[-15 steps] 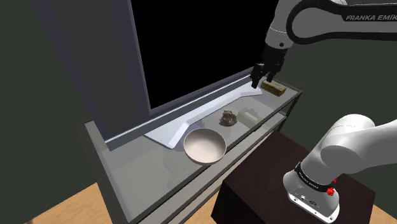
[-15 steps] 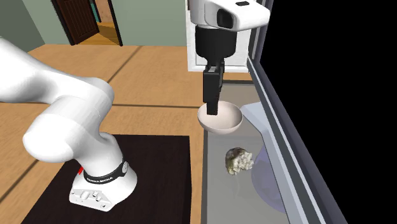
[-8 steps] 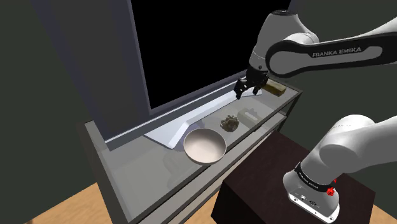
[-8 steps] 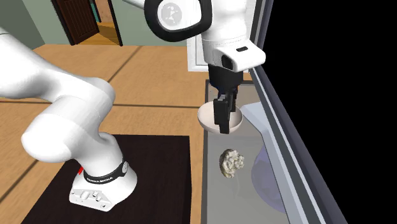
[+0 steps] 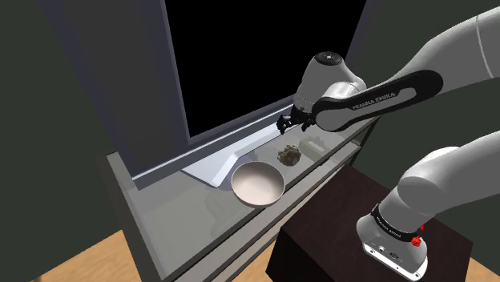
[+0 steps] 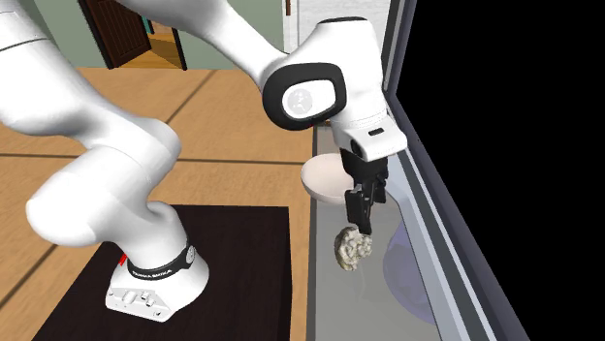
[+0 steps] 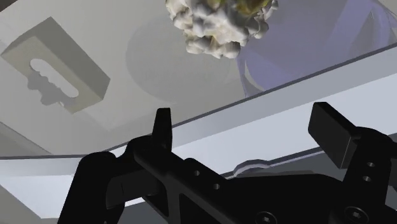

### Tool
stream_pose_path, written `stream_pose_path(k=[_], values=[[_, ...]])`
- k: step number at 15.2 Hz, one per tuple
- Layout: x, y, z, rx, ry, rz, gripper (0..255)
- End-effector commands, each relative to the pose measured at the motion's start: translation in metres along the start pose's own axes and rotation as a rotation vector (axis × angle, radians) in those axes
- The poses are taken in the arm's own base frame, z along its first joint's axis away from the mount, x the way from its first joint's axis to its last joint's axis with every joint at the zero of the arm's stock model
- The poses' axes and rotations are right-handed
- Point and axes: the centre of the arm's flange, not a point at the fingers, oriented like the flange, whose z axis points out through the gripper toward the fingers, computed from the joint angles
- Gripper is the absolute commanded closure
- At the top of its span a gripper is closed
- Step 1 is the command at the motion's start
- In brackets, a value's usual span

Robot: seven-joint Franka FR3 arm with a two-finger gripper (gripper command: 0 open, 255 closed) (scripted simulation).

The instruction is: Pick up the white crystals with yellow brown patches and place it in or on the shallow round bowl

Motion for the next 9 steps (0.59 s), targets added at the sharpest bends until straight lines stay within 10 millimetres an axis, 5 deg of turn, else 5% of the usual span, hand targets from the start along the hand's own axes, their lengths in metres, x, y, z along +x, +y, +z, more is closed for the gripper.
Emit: stream_pose_path(k=[1,9], values=[[0.002,-0.012,0.026,-0.002,0.035,0.048,0],[0.004,-0.012,0.067,-0.002,0.036,0.049,0]])
